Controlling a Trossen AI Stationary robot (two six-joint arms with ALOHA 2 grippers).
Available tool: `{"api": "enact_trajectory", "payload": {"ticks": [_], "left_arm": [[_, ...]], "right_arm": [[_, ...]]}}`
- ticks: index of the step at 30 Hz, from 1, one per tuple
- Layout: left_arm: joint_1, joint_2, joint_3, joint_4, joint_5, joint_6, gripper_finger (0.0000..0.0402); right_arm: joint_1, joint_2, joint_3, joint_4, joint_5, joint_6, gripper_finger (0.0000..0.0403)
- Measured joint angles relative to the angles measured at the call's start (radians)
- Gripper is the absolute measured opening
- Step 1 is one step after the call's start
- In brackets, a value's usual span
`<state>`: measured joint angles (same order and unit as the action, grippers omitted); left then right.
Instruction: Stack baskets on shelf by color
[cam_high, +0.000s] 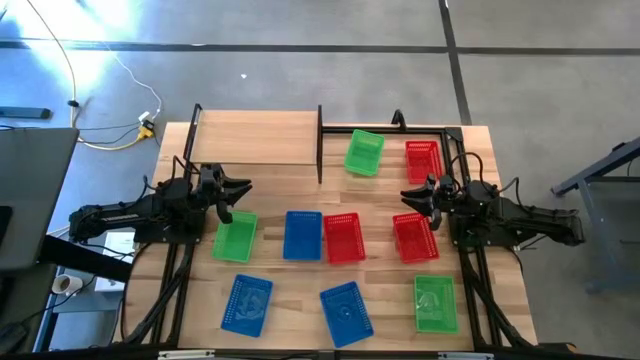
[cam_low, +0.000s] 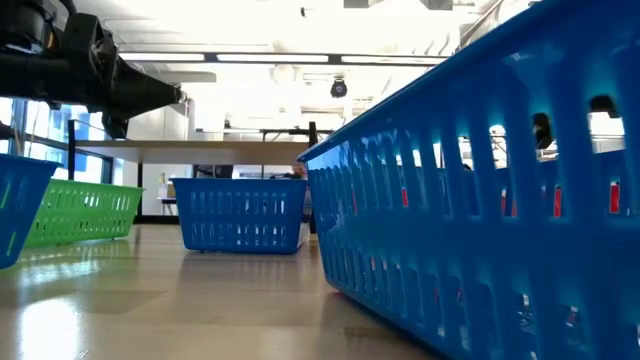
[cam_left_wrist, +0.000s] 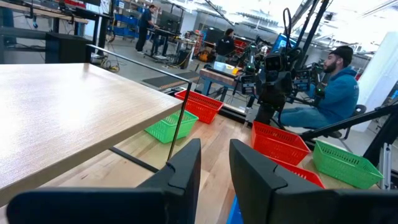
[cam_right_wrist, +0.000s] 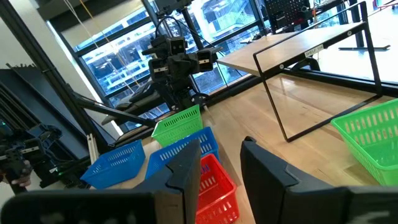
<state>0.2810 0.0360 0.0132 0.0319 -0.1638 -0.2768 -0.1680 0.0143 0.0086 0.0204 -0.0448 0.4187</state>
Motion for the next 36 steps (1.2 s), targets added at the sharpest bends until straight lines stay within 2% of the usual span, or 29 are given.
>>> {"api": "enact_trajectory", "payload": {"ticks": [9,15,20,28,31,36], "left_arm": [[0.000,0.000,0.000,0.000,0.000,-0.003,0.0076],[0.000,0.000,0.000,0.000,-0.005,-0.131,0.0076],[0.000,0.000,0.000,0.000,-0.005,-0.158,0.0079],[0.000,0.000,0.000,0.005,-0.042,-0.168,0.0134],[0.000,0.000,0.001,0.017,-0.068,-0.271,0.0155],[-0.001,0.000,0.050,0.020,-0.085,-0.339,0.0157]], "right_arm": [[0.000,0.000,0.000,0.000,0.000,0.000,0.0101],[0.000,0.000,0.000,0.000,0.000,0.000,0.0101],[0.000,0.000,0.000,0.000,0.000,0.000,0.0101],[0.000,0.000,0.000,0.000,0.000,0.000,0.0101],[0.000,0.000,0.000,0.000,0.000,0.000,0.0101],[0.000,0.000,0.000,0.000,0.000,0.000,0.0101]]}}
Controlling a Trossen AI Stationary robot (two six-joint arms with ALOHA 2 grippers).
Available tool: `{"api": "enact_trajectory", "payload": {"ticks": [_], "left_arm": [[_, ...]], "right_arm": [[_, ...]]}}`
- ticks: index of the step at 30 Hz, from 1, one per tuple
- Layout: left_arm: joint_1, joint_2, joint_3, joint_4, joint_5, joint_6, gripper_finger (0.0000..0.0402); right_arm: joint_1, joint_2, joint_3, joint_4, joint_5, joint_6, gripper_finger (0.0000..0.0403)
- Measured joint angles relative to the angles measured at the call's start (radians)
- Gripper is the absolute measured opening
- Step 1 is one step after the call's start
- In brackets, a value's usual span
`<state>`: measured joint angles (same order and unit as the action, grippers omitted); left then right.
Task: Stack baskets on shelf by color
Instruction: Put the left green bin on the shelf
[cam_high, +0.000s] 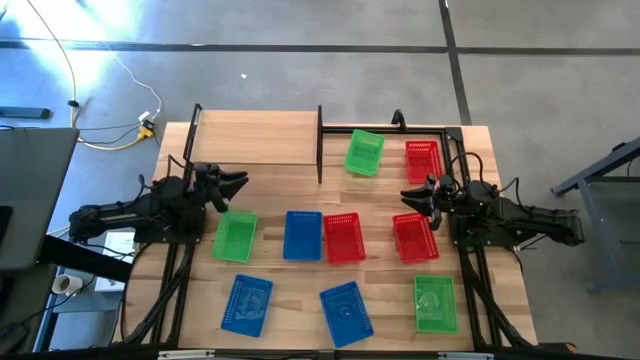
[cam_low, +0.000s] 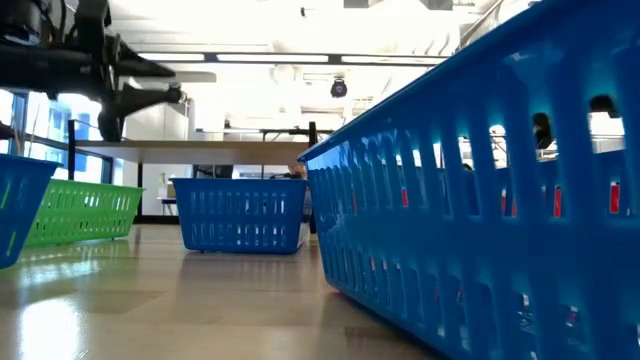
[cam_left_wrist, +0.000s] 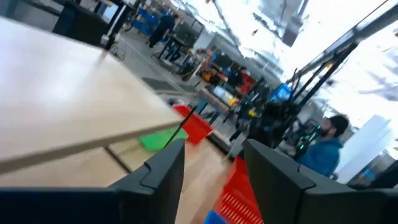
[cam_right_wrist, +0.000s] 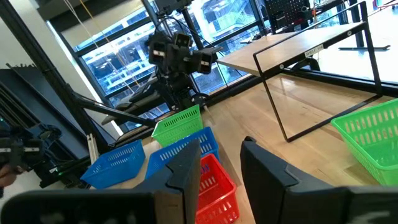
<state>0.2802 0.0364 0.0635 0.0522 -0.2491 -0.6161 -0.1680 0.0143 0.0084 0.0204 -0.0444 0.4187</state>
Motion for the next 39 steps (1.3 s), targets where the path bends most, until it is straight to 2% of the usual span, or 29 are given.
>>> {"api": "enact_trajectory", "payload": {"ticks": [4,8,13,22,30,39], "left_arm": [[0.000,0.008,0.100,-0.008,0.031,0.006,0.0148],[0.000,0.054,0.230,-0.124,0.036,0.005,0.0143],[0.000,0.171,0.408,-0.356,0.031,-0.004,0.0139],[0.000,0.391,0.661,-0.791,0.012,-0.186,0.0138],[0.000,0.553,0.781,-1.095,0.096,-0.333,0.0138],[-0.001,0.694,0.794,-1.302,0.240,-0.521,0.0138]], "right_arm": [[0.000,0.000,0.000,0.000,0.000,0.000,0.0101],[0.000,0.000,0.000,0.000,0.000,0.000,0.0101],[0.000,0.000,0.000,0.000,0.000,0.000,0.0101],[0.000,0.000,0.000,0.000,0.000,0.000,0.0101],[0.000,0.000,0.000,0.000,0.000,0.000,0.0101],[0.000,0.000,0.000,0.000,0.000,0.000,0.0101]]}}
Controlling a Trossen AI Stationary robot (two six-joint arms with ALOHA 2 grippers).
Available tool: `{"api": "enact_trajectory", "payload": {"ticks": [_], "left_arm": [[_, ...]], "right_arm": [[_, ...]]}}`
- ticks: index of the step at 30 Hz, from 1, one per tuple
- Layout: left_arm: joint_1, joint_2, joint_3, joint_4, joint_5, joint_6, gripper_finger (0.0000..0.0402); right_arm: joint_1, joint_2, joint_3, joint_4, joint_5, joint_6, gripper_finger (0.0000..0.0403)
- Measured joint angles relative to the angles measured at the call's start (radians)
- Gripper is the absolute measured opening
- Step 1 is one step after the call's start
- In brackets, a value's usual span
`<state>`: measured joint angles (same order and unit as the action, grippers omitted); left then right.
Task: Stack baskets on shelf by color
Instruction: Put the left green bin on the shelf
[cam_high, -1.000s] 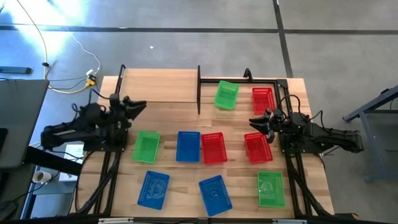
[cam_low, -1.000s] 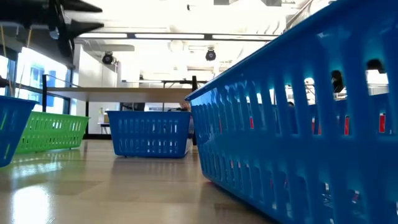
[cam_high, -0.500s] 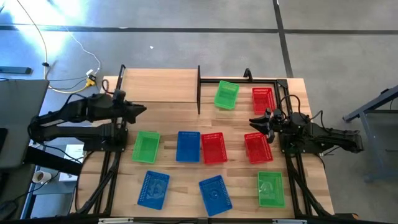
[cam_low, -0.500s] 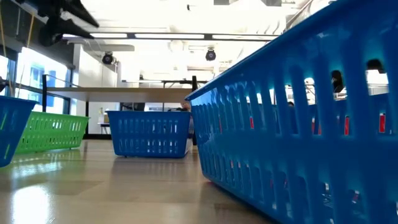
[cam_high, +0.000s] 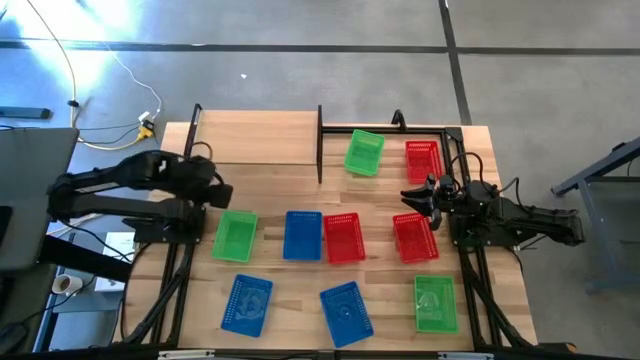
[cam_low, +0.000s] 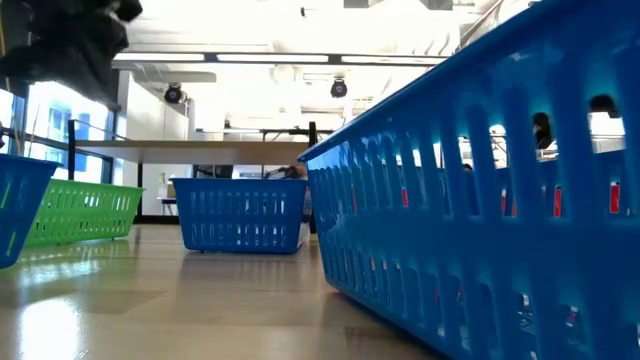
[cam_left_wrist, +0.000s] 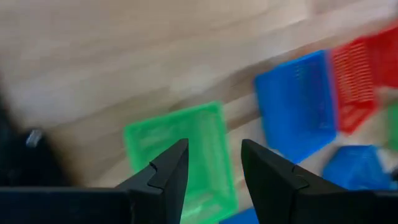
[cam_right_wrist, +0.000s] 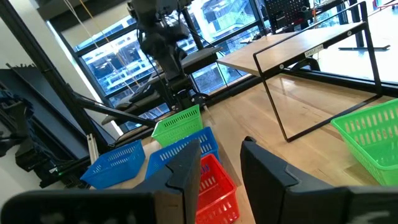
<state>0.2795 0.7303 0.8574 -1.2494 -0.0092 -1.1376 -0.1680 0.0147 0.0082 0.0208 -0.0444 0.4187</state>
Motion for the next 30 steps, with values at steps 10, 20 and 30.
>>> {"api": "enact_trajectory", "payload": {"ticks": [10,20,30], "left_arm": [[-0.051,0.161,0.000,-0.034,-0.027,-0.022,0.0138],[-0.079,0.313,0.000,-0.040,-0.055,0.032,0.0138],[-0.079,0.476,0.000,-0.029,-0.055,0.192,0.0138]], "right_arm": [[0.000,0.000,0.000,0.000,0.000,0.000,0.0101],[0.000,0.000,0.000,0.000,0.000,0.000,0.0101],[0.000,0.000,0.000,0.000,0.000,0.000,0.0101]]}}
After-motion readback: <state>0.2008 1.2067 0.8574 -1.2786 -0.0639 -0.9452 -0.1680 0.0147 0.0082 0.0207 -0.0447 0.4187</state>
